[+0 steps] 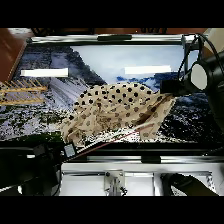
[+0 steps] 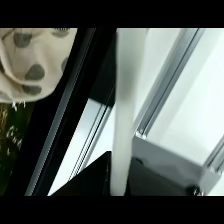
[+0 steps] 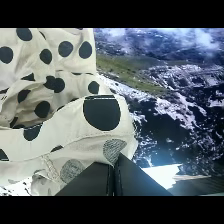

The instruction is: Fold the shirts.

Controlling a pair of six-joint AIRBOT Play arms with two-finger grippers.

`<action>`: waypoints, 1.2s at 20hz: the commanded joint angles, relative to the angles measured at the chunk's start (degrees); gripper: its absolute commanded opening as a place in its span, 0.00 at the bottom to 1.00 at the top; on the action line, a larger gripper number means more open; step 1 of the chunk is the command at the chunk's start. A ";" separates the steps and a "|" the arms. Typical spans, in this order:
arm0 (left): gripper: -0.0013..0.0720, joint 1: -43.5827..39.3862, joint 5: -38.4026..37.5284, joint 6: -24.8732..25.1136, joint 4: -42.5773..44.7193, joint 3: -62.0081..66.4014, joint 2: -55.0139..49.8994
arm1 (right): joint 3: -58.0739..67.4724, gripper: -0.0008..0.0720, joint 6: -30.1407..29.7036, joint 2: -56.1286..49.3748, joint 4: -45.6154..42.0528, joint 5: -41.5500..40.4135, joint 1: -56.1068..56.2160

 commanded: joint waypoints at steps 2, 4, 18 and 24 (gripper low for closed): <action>0.07 -1.09 13.25 -4.96 -0.66 -3.67 -7.23 | -0.02 0.08 -0.28 0.04 1.97 0.00 0.02; 0.07 1.05 16.65 -6.03 -0.68 -3.65 -12.76 | 0.00 0.09 -0.35 0.31 2.89 0.24 0.02; 0.07 5.35 17.86 -2.51 -8.26 -2.29 -13.57 | -0.02 0.09 -4.90 5.29 3.74 0.87 0.02; 0.07 5.38 29.18 2.62 -14.62 -2.38 -22.12 | 2.64 0.08 -10.43 5.27 13.64 -1.42 0.02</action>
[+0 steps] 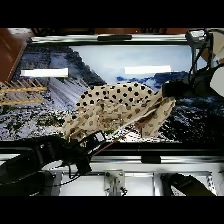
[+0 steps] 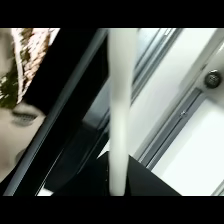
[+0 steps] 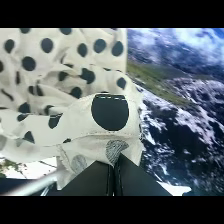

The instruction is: Fold the shirts.

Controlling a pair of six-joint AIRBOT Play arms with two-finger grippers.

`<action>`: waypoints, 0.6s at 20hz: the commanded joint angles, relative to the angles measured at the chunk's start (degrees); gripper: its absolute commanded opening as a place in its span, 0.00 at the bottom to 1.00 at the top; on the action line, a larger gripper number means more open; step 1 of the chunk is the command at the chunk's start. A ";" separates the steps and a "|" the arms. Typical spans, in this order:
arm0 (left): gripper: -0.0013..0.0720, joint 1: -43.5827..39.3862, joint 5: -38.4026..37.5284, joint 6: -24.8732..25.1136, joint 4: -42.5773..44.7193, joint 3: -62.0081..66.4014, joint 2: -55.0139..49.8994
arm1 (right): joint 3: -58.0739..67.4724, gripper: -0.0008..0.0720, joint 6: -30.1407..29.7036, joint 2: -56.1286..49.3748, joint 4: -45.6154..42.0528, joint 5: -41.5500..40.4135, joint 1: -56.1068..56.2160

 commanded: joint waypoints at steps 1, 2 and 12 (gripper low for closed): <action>0.07 0.28 8.02 1.99 -4.17 -0.02 -5.46 | 2.82 0.08 -2.80 0.07 7.69 -0.90 0.04; 0.07 0.92 9.86 -0.04 -4.44 -0.02 -6.71 | 4.15 0.08 -2.80 0.07 9.64 -0.11 0.04; 0.07 10.32 19.21 -0.15 -12.04 5.07 -6.88 | 6.69 0.08 -4.63 1.18 29.14 -0.22 0.04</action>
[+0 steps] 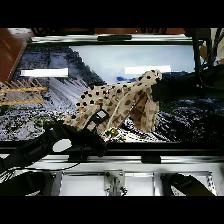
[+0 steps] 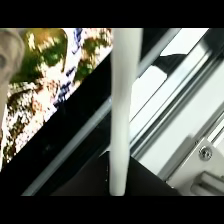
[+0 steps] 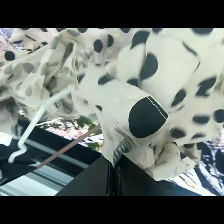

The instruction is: Fold the shirts.

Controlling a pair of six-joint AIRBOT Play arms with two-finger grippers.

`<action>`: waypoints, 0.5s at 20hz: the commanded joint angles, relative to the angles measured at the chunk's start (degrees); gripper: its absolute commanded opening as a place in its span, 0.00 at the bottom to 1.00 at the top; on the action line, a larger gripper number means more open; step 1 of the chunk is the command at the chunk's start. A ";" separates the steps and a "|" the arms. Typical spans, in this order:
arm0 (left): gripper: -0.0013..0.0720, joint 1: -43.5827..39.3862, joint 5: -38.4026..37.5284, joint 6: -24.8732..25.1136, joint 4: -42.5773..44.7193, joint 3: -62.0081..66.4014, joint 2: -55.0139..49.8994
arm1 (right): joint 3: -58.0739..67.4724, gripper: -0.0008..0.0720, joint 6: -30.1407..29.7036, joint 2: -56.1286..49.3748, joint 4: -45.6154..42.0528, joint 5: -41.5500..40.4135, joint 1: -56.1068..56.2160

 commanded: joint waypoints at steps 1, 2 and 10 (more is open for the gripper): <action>0.07 1.57 0.57 3.37 -1.95 2.19 -0.07 | 0.26 0.08 -0.57 0.22 8.81 -4.44 0.07; 0.07 1.51 0.39 3.85 -2.97 2.32 -0.07 | 0.26 0.08 -0.52 0.22 11.58 -7.37 0.07; 0.07 4.11 0.81 5.86 -5.57 2.32 -1.42 | 0.26 0.08 0.68 -0.83 15.43 -7.04 0.81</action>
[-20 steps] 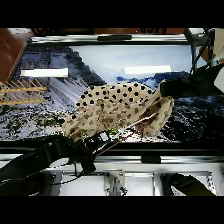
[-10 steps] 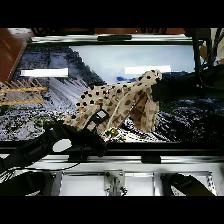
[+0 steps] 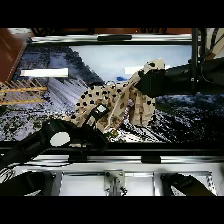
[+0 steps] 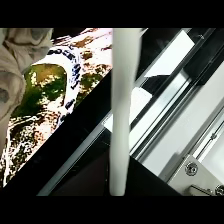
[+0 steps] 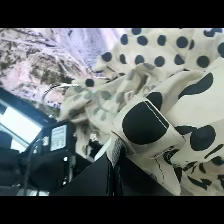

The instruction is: Fold the shirts.

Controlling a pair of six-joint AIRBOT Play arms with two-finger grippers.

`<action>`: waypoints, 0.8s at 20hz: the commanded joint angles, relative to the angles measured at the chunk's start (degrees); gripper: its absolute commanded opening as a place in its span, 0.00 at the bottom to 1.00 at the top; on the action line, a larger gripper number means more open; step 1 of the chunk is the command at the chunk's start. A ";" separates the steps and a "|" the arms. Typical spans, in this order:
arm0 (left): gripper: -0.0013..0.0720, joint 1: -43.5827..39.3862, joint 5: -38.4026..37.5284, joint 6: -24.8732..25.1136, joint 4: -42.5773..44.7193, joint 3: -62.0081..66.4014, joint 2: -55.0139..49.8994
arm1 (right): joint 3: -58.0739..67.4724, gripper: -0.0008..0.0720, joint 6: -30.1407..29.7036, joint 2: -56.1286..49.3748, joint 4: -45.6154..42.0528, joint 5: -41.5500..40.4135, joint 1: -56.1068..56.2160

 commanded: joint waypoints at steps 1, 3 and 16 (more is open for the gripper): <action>0.07 1.84 1.03 0.11 -0.79 0.15 -0.55 | 0.04 0.08 1.57 -0.35 0.48 2.25 1.51; 0.07 3.39 1.97 2.34 -0.79 0.33 -0.46 | 0.04 0.08 4.61 -0.37 -3.69 3.67 3.80; 0.07 4.48 -2.67 6.84 -0.70 2.10 -0.44 | 5.25 0.87 3.89 -3.13 -14.91 6.95 9.53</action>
